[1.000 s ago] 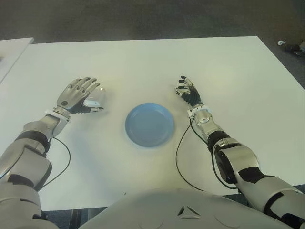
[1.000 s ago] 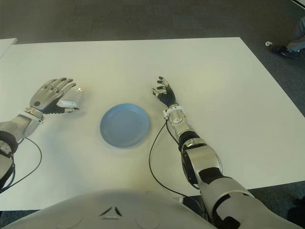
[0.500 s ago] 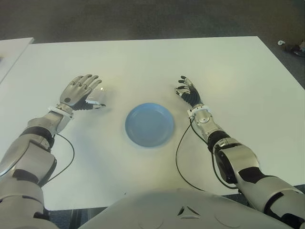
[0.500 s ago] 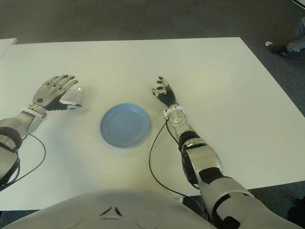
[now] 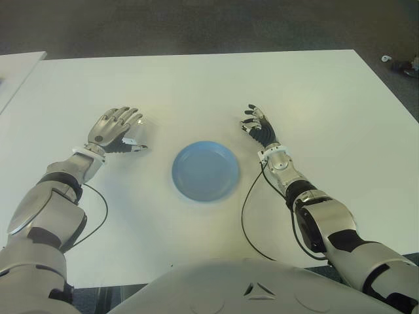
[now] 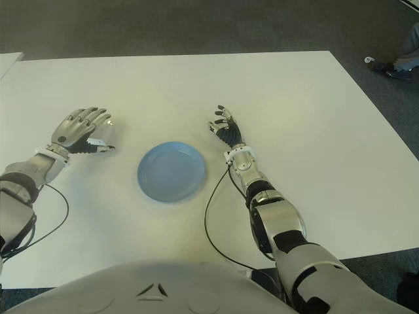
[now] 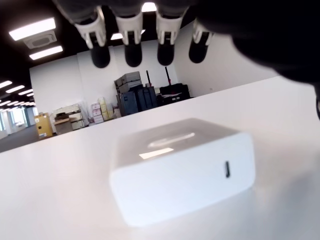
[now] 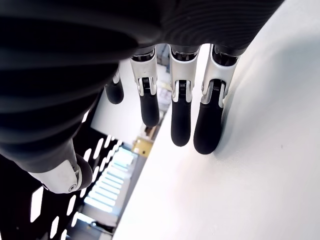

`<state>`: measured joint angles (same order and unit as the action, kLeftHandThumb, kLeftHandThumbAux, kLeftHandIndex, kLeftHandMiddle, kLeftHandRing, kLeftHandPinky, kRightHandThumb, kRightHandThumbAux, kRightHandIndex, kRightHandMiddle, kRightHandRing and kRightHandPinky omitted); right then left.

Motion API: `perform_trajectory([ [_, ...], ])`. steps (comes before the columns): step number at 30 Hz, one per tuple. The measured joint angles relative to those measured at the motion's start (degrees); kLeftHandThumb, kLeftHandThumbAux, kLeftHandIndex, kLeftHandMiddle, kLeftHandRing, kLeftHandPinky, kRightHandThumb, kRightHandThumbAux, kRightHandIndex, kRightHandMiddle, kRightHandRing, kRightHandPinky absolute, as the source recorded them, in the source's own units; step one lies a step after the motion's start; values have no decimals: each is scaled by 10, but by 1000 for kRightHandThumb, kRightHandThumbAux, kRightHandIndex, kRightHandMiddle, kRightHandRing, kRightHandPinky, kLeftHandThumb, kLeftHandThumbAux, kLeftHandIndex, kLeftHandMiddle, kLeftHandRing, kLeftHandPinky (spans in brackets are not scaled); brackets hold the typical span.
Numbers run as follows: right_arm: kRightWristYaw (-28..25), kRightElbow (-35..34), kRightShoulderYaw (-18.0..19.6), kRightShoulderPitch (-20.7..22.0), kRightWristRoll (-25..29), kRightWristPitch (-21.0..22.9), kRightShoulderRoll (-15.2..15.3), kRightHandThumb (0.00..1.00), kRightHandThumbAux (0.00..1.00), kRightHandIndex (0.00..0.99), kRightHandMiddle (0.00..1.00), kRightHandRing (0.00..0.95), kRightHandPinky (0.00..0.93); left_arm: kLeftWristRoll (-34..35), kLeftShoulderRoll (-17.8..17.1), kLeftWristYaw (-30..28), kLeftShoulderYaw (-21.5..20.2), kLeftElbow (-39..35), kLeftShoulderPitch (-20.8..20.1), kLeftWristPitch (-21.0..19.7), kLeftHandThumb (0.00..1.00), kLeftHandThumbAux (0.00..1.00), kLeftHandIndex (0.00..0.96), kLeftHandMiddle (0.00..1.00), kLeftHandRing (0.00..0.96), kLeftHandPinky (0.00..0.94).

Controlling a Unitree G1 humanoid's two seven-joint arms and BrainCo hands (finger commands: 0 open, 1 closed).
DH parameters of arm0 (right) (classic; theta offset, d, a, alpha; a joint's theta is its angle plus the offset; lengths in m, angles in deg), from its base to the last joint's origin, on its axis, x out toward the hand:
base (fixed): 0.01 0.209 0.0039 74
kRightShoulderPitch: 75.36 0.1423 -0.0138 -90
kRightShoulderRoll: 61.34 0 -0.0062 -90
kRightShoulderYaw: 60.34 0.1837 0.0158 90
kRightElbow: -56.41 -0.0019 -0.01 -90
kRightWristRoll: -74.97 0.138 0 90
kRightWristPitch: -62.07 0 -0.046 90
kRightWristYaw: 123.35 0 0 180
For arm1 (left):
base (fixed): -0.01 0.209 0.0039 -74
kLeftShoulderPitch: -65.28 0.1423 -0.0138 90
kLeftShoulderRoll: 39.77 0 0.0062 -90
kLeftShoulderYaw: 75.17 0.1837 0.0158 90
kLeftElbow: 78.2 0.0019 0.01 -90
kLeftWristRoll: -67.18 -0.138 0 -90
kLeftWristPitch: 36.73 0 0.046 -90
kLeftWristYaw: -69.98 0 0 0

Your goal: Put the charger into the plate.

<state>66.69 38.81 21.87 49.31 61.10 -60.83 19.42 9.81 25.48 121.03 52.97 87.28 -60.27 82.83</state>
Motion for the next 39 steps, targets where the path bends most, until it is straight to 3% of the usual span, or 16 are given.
perform_trajectory([
  [15,0,0,-2,-1,-3,-4,2,261,624,59,190,271,351,2,9,-51,9,13,-12,-21,288,255,0,0,0,0],
  [39,-14,0,3,-1,-1,-4,4,243,613,58,178,260,350,12,10,-93,12,17,-13,-34,268,277,0,0,0,0],
])
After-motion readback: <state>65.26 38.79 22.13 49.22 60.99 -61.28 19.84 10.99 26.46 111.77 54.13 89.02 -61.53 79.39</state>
